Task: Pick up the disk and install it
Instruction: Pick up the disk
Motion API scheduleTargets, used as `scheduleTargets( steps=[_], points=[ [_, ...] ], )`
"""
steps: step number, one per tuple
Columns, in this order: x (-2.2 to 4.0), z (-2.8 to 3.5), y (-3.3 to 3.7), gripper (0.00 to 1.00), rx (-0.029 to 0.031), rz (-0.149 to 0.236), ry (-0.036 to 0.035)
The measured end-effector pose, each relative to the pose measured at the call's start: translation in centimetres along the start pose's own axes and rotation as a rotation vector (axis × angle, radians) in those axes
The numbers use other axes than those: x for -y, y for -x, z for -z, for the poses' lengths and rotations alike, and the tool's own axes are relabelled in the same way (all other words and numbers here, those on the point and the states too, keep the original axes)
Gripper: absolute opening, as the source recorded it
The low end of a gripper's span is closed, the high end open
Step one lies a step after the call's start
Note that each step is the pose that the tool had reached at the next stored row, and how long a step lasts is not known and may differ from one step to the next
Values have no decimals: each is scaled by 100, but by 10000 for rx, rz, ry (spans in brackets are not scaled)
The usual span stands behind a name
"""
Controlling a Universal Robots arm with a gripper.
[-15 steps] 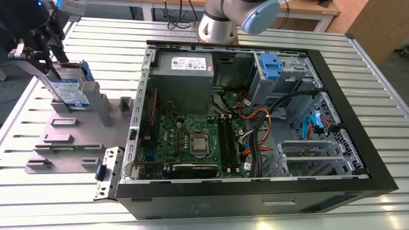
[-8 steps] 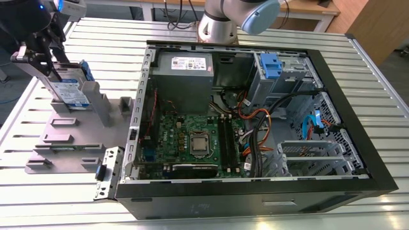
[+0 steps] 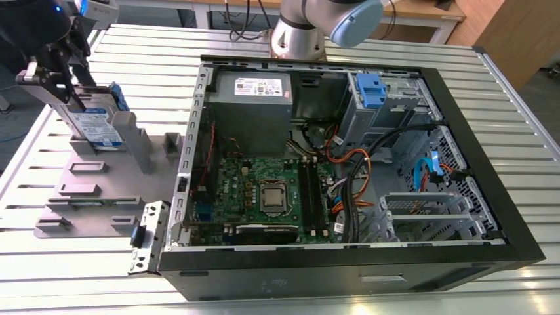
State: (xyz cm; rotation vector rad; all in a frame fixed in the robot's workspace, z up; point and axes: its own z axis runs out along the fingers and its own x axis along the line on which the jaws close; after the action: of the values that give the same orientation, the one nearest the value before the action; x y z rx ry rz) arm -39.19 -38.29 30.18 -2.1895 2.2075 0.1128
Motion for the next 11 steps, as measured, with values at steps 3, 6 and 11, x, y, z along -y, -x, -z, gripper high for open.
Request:
scheduleTargets(
  steps=[3,6,11],
  points=[
    [0,1,0,59,-1,1,1],
    [0,0,1,57,0,0,1],
    [0,0,2,45,-1,0,1]
  ],
)
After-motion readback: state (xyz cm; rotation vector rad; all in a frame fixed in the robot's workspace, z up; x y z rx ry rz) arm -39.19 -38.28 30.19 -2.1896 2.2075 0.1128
